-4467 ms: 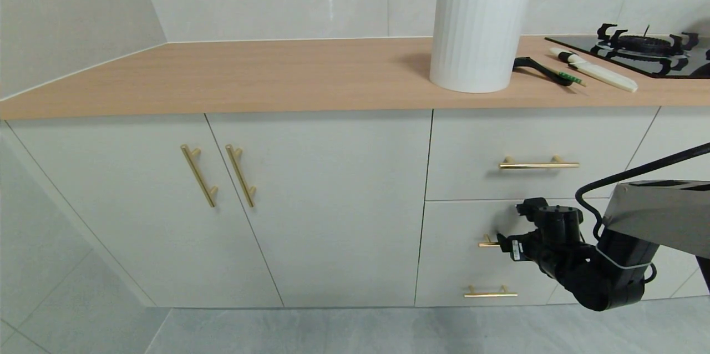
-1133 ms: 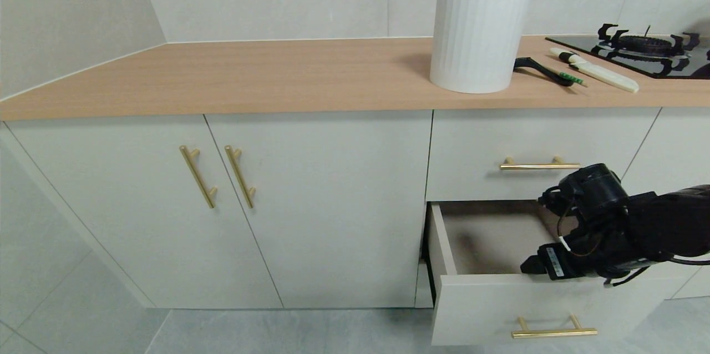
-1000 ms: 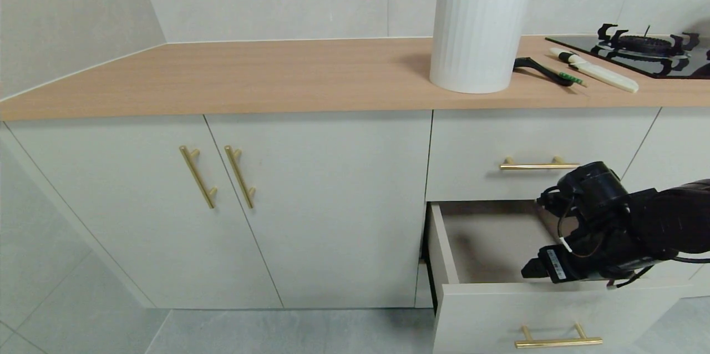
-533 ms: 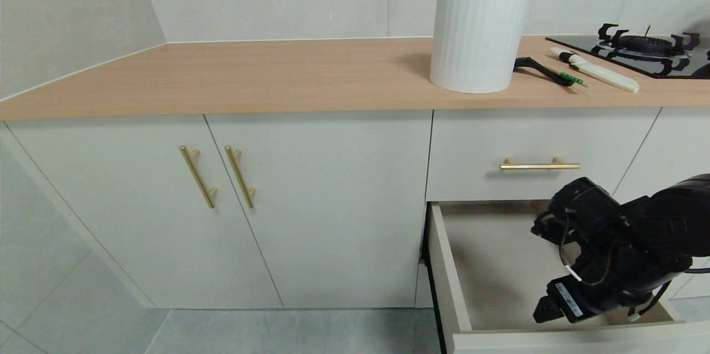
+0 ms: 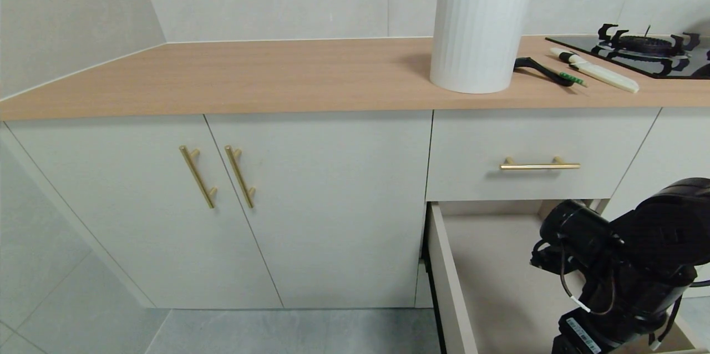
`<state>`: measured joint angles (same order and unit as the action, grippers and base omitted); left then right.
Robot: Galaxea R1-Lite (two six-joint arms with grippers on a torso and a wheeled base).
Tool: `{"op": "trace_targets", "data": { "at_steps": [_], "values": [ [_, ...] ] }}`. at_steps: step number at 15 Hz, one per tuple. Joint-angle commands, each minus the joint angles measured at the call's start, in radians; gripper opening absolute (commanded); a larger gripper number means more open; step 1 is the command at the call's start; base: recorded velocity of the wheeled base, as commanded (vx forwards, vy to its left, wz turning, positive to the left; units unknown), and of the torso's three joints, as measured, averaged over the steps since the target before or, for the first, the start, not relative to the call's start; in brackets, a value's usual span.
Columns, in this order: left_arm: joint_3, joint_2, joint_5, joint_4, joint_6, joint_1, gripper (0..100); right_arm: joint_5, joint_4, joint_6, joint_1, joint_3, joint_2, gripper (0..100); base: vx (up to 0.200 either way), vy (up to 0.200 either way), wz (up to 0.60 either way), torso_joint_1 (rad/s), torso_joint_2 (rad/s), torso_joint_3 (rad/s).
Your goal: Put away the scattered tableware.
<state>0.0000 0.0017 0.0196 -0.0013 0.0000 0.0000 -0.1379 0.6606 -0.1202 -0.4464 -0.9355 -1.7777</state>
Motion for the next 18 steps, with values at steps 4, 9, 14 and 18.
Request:
{"op": "trace_targets", "data": {
  "at_steps": [4,9,14,18],
  "values": [
    [0.0,0.001,0.0,0.0,0.0,0.0,100,0.001,0.03,0.001,-0.015,-0.005,-0.012,100,0.0,0.0,0.0,0.0,0.0,0.0],
    [0.0,0.001,0.0,0.0,0.0,0.0,100,0.07,0.122,-0.004,-0.015,-0.066,0.073,100,0.0,0.0,0.0,0.0,0.0,0.0],
    [0.0,0.001,0.0,0.0,0.0,0.0,100,0.135,0.111,-0.049,0.083,-0.198,0.238,100,0.0,0.0,0.0,0.0,0.0,0.0],
    [0.0,0.001,0.0,0.0,0.0,0.0,100,0.204,0.017,-0.045,0.187,-0.215,0.363,100,0.0,0.0,0.0,0.0,0.0,0.0]
  ]
}}
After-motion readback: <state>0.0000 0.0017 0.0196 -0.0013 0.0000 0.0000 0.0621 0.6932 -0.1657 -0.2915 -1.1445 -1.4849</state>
